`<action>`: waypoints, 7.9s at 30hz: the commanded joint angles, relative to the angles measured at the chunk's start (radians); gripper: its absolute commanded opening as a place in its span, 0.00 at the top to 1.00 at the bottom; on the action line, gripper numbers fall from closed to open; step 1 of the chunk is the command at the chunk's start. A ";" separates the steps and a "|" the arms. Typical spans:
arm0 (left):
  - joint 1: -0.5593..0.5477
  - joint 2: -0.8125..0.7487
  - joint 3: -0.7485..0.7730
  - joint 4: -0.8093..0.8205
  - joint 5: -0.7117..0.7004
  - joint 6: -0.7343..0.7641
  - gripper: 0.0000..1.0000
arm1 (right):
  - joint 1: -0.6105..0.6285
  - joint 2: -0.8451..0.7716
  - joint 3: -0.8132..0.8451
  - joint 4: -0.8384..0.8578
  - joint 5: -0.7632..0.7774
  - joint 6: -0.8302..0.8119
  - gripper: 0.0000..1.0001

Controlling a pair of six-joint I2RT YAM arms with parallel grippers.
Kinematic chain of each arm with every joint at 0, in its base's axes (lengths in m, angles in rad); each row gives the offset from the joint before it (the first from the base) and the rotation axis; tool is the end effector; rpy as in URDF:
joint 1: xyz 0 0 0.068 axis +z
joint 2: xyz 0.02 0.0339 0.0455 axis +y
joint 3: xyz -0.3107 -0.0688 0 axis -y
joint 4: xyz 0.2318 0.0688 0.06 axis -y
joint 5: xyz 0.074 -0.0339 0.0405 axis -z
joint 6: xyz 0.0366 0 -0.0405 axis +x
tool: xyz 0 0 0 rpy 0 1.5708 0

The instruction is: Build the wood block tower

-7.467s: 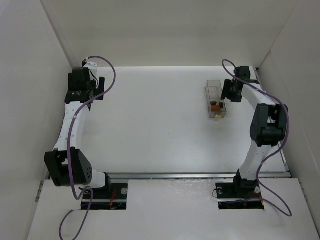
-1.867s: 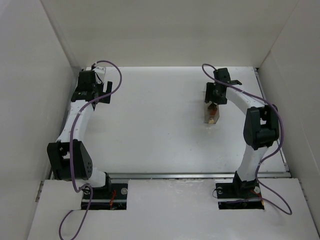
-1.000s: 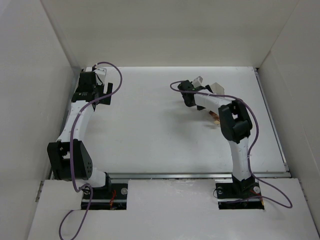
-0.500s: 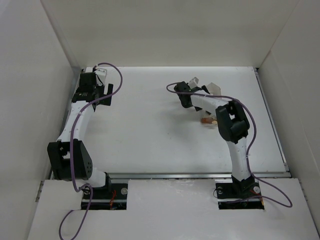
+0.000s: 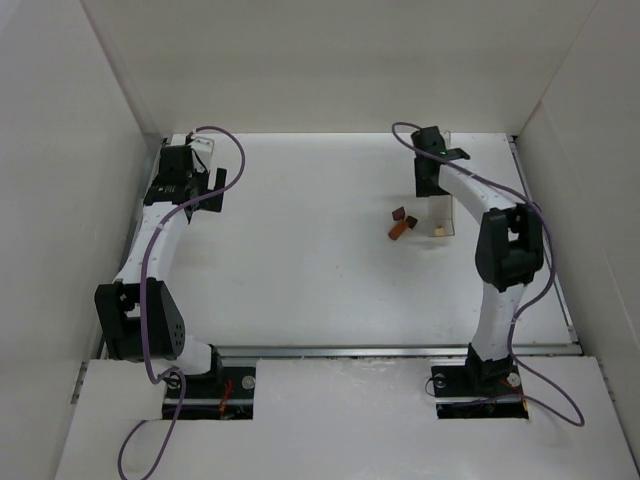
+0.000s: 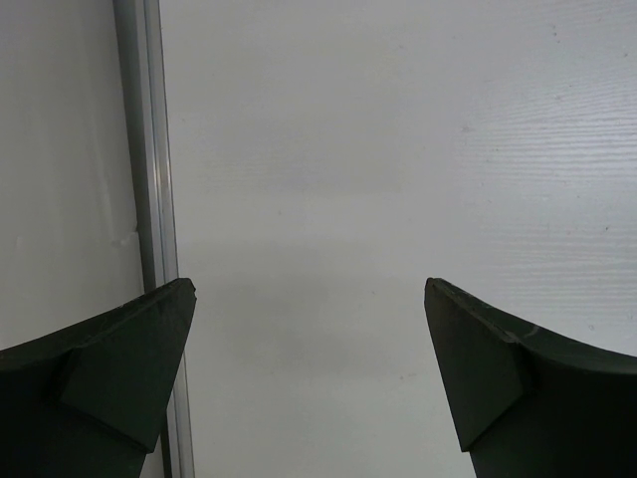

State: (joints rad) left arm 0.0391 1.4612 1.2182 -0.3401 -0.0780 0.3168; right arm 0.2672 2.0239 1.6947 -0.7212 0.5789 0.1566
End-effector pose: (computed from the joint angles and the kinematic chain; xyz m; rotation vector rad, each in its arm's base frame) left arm 0.3173 0.0153 0.3640 0.2547 2.1511 0.2895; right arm 0.4362 0.0987 0.2839 0.0588 2.4666 -0.5784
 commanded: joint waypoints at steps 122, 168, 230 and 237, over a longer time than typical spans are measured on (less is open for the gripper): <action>-0.801 0.154 0.293 0.253 0.371 0.367 1.00 | -0.046 -0.634 -0.425 0.645 -1.309 0.343 0.13; -0.866 0.231 0.330 0.236 0.103 0.269 0.00 | -0.013 -0.587 -0.320 0.378 -0.951 0.225 1.00; -0.574 -0.291 -0.299 0.213 -0.209 -0.073 0.00 | 0.489 0.101 0.068 -0.035 0.019 0.351 0.73; -0.574 -0.291 -0.299 0.213 -0.200 -0.064 0.00 | 0.489 0.091 0.086 -0.026 0.001 0.342 0.61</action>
State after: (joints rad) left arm -0.5365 1.1900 0.9241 -0.1608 -0.2867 0.2455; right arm 0.7422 2.1342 1.7424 -0.7315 0.6098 0.5045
